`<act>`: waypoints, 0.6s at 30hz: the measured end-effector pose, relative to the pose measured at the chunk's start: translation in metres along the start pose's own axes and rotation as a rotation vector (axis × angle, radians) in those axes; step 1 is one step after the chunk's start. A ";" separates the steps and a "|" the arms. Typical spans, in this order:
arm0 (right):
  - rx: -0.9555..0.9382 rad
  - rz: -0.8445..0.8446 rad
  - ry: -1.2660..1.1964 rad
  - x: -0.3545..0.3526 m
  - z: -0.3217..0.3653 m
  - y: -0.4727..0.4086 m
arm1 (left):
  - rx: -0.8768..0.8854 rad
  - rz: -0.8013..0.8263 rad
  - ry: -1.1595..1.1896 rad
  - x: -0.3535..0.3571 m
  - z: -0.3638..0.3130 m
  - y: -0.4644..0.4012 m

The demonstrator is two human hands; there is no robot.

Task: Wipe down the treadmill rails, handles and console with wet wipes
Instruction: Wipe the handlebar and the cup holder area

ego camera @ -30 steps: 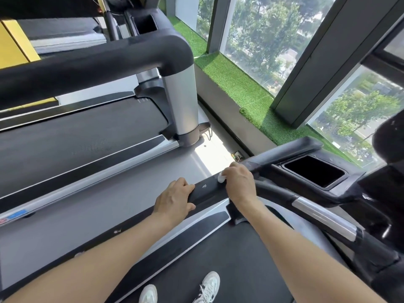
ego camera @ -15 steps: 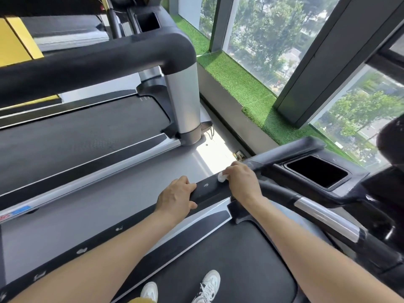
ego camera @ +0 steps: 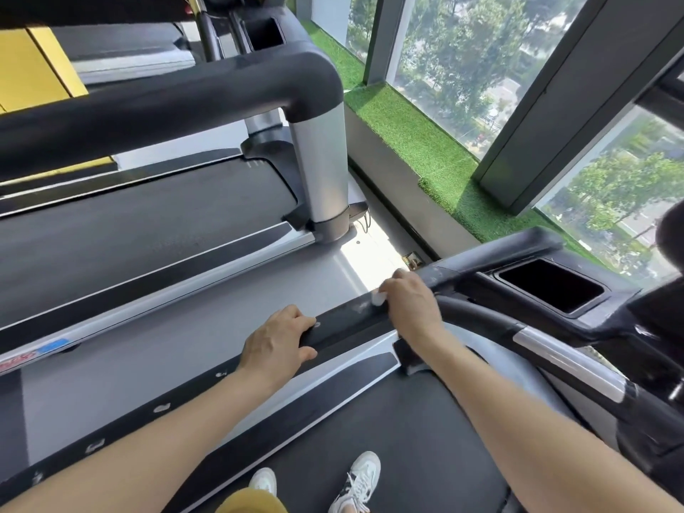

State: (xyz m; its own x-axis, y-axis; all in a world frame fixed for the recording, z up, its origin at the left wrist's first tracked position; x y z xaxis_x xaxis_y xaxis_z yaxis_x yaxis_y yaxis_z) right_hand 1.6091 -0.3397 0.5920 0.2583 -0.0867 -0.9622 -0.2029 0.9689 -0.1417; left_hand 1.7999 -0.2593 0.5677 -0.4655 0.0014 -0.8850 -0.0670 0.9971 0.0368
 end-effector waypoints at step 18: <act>0.072 0.003 -0.022 0.018 0.044 0.018 | -0.004 0.008 -0.009 -0.003 -0.003 -0.002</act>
State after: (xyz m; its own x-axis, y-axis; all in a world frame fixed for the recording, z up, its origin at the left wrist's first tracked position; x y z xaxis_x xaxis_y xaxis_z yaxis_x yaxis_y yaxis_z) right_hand 1.6515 -0.3134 0.5822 0.2788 -0.0790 -0.9571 -0.1353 0.9834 -0.1206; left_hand 1.7986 -0.2615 0.5717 -0.4582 0.0099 -0.8888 -0.0673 0.9967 0.0458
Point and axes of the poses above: each hand's wrist, its own y-axis away from the middle knuckle, its own x-axis out of the palm, z = x × y, the point moved 2 cm from there along -y, towards the middle knuckle, and after that the axes turned 13 degrees about -z, right-handed, at the moved point
